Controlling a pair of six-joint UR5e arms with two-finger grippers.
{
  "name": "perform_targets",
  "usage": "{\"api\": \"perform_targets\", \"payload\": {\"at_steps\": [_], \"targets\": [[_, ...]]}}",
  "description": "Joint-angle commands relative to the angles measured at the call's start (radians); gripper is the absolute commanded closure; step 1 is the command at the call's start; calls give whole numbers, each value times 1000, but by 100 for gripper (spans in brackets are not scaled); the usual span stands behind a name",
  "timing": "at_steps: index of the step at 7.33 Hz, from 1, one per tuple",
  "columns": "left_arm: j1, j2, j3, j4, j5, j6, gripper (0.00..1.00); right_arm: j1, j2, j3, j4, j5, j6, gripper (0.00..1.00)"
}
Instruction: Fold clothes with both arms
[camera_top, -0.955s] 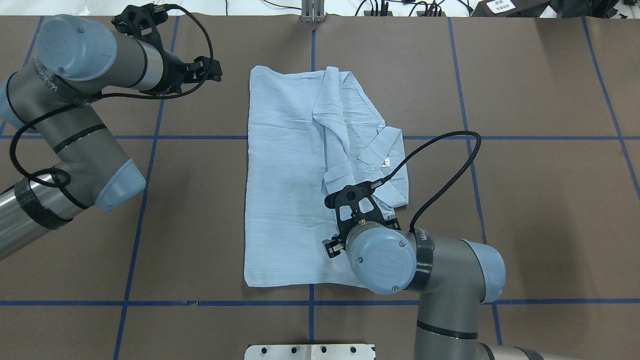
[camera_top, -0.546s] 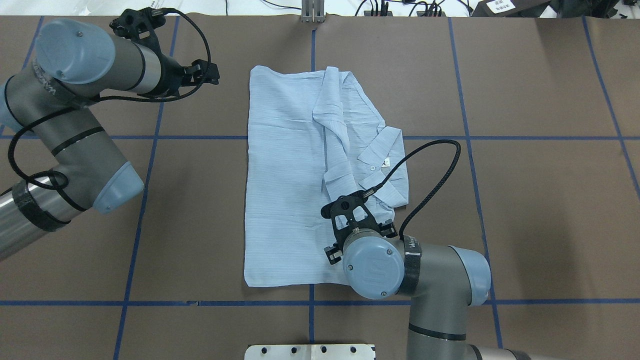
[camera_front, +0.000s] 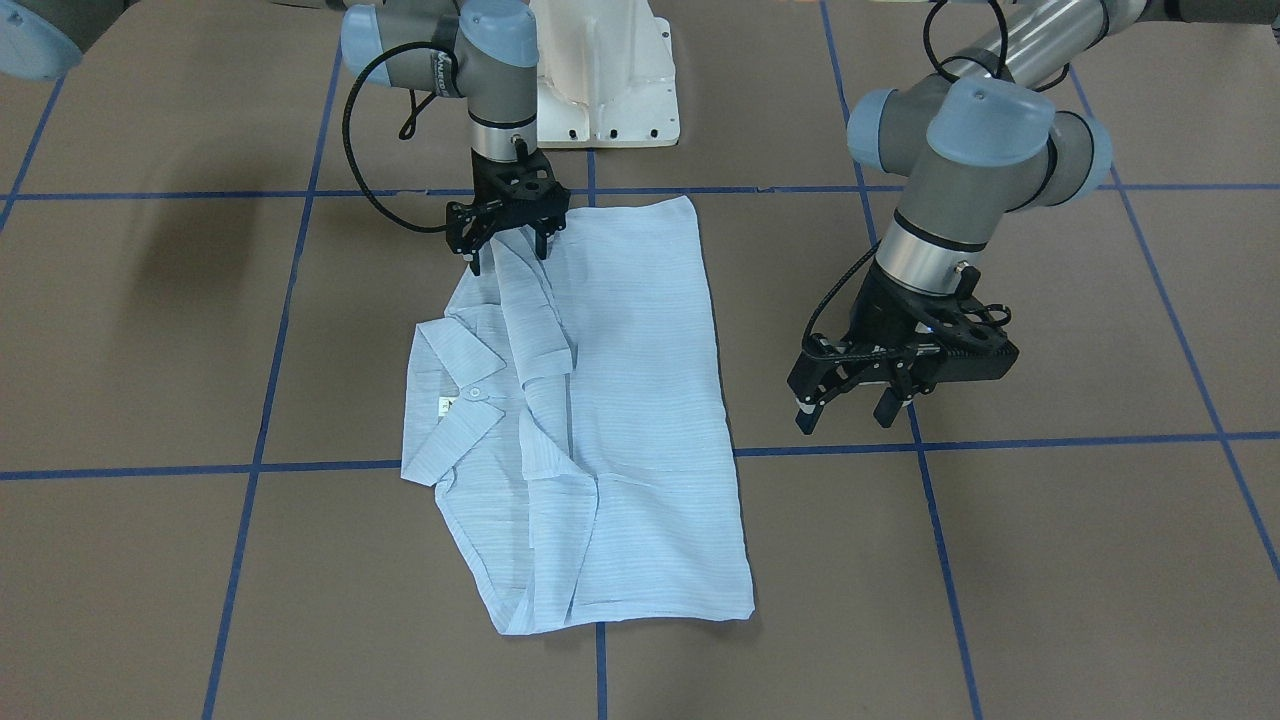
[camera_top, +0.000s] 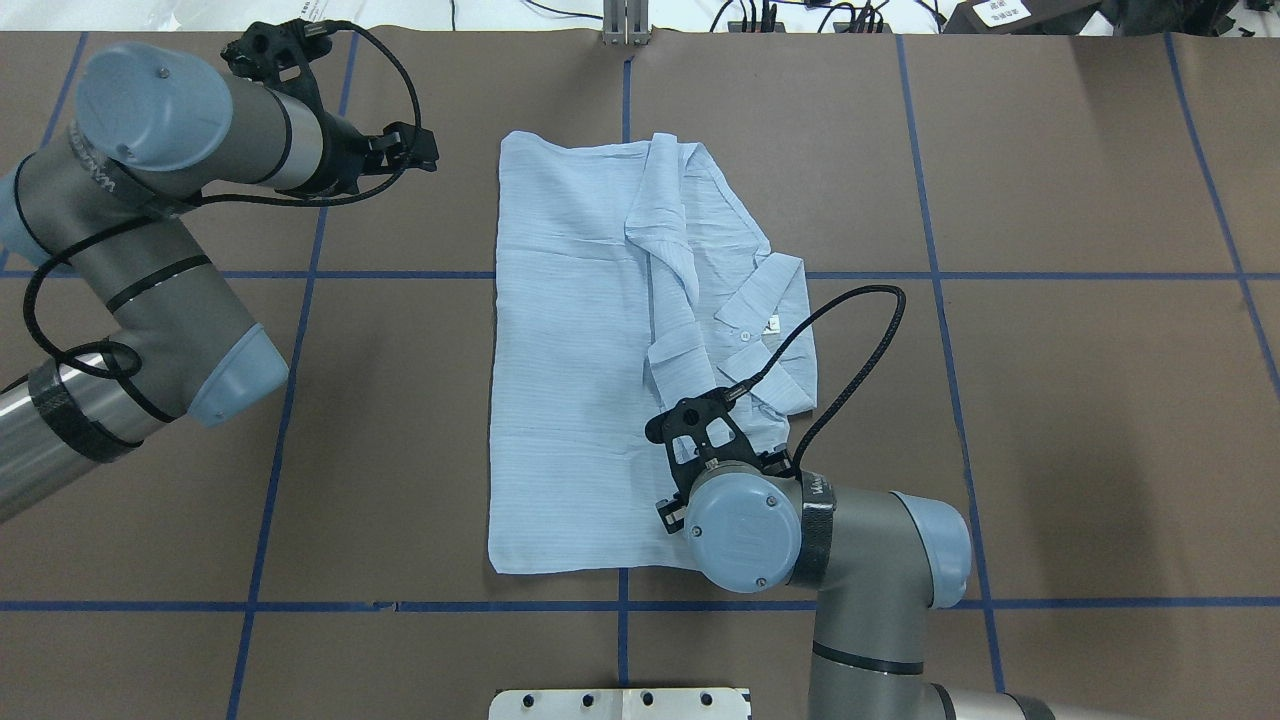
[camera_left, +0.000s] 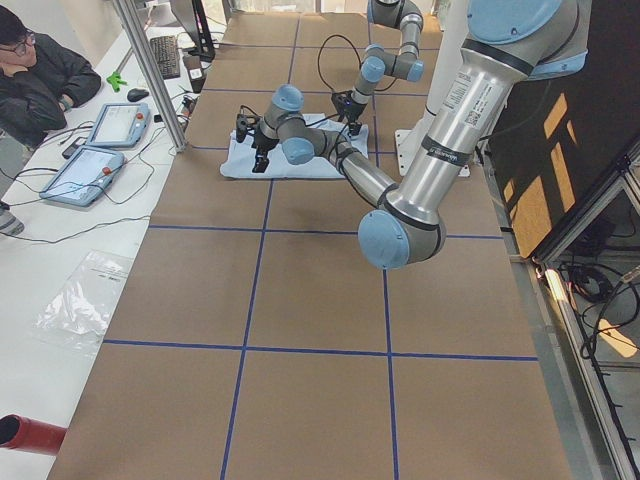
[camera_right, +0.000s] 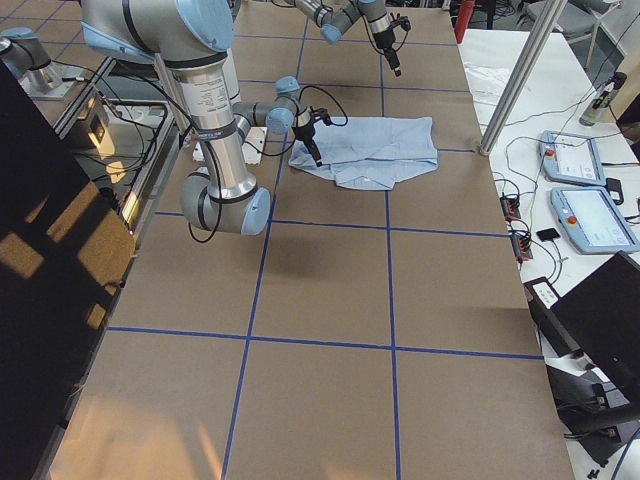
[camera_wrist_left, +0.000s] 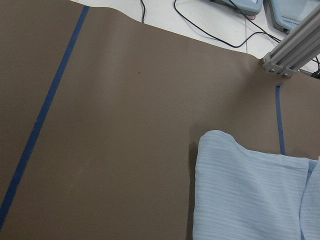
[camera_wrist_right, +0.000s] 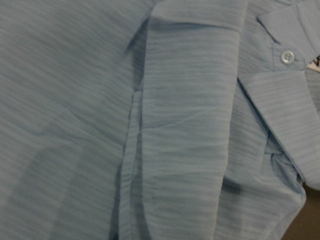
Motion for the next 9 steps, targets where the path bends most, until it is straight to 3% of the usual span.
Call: {"api": "perform_targets", "payload": {"at_steps": [1, 4, 5, 7, 9], "targets": [[0, -1, 4, -1, 0, -1, 0, 0, -2, -5, 0, 24, -4, 0], [3, -7, 3, -1, 0, -2, 0, 32, -12, -5, 2, 37, -51, 0], [3, -8, 4, -1, 0, -4, 0, 61, -20, 0, 3, 89, -71, 0], [3, -13, 3, 0, 0, -9, 0, 101, -74, 17, 3, 108, -85, 0], [5, -13, 4, 0, 0, -10, 0, 155, -260, 131, 3, 120, -186, 0]]}}
